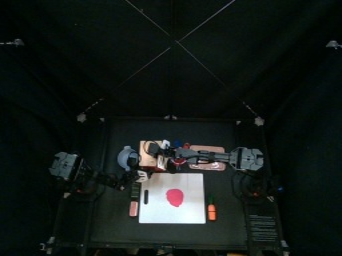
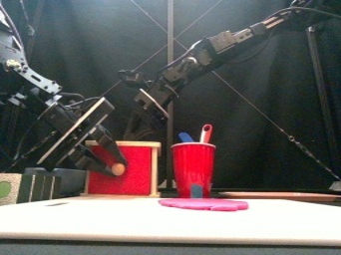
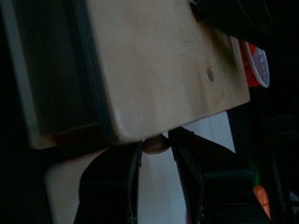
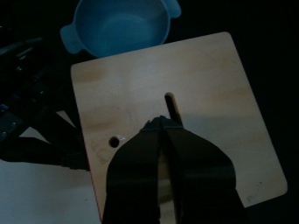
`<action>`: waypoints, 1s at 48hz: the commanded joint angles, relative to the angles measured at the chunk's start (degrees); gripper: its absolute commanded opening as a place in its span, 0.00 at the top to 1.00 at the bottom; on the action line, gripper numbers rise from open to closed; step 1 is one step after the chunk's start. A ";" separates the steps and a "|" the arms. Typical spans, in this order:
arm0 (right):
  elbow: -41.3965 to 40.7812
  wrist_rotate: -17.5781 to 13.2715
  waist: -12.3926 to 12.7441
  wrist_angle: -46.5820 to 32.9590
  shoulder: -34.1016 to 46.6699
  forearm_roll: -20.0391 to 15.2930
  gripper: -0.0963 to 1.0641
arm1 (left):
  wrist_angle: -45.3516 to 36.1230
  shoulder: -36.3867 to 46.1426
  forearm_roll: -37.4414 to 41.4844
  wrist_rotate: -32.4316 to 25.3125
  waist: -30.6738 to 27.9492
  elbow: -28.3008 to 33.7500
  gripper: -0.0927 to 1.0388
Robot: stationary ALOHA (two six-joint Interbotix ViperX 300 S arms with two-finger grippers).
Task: Get the cutter from the drawer then cut the dough then place the extra dough in the bowl
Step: Open the drawer
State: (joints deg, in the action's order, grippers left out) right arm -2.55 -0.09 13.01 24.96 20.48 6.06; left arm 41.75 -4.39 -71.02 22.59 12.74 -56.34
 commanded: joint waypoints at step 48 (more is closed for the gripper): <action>1.14 -0.18 0.09 1.23 1.85 -0.09 0.89 | -6.24 0.53 0.09 -0.09 8.44 3.52 0.54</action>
State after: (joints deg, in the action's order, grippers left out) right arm -1.23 -0.09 13.10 25.22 21.45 6.06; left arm 37.09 -4.22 -71.46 22.76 18.63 -54.67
